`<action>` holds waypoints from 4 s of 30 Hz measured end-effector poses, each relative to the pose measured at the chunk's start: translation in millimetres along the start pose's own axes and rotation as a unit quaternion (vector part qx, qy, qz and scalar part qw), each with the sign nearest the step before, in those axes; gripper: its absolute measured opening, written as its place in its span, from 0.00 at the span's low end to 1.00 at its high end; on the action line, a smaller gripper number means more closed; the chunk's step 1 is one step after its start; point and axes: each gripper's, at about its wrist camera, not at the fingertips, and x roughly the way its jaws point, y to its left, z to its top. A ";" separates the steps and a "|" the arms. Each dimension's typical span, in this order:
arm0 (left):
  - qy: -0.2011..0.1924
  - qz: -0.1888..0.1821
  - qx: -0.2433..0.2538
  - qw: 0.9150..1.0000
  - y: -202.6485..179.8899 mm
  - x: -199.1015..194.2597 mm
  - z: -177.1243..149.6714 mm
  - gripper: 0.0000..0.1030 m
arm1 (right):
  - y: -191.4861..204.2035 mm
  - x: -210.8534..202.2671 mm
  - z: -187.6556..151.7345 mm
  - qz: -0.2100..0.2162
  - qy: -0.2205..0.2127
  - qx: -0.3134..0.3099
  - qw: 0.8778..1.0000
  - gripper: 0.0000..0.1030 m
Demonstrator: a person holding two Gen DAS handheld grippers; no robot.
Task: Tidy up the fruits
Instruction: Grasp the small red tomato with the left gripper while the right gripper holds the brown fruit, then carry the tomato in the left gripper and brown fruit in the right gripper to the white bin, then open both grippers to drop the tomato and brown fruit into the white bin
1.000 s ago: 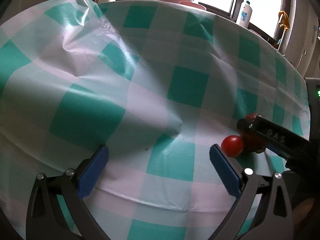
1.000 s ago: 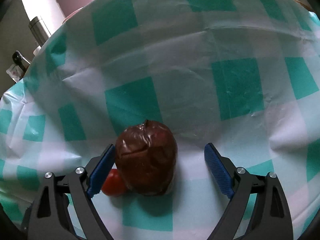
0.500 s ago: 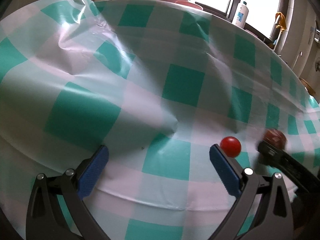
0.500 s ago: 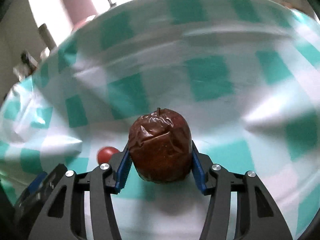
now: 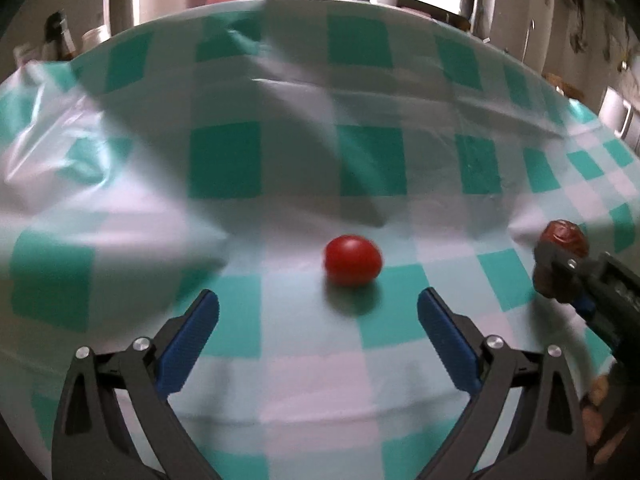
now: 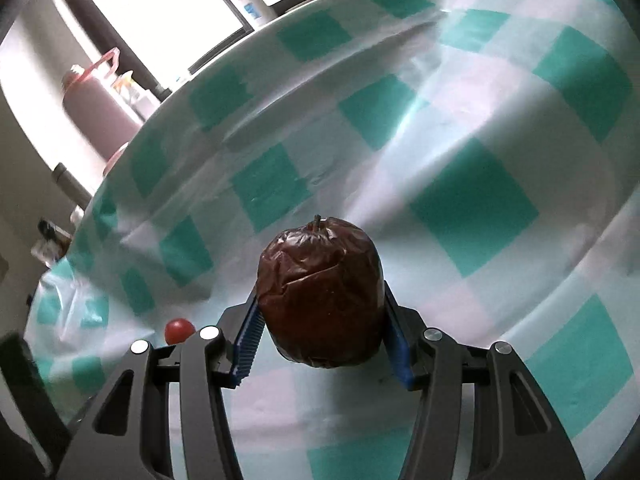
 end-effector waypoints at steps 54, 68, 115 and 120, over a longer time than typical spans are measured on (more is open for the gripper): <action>0.036 -0.106 0.112 0.987 -84.3 -166.9 -167.0 0.35 | -51.6 -157.5 -56.8 0.081 -0.006 -0.007 0.997 0.52; 0.032 -0.136 0.219 0.966 -165.5 -197.4 -207.7 0.35 | -163.7 -275.0 -118.8 0.061 -0.026 0.013 0.998 0.52; 0.174 -0.169 0.540 0.806 -390.8 -118.7 -401.3 0.35 | -388.3 -297.5 -238.2 -0.229 0.107 0.091 0.963 0.52; 0.201 -0.158 0.544 0.799 -399.7 -97.6 -413.4 0.35 | -392.3 -289.0 -243.6 -0.240 0.122 0.086 0.959 0.52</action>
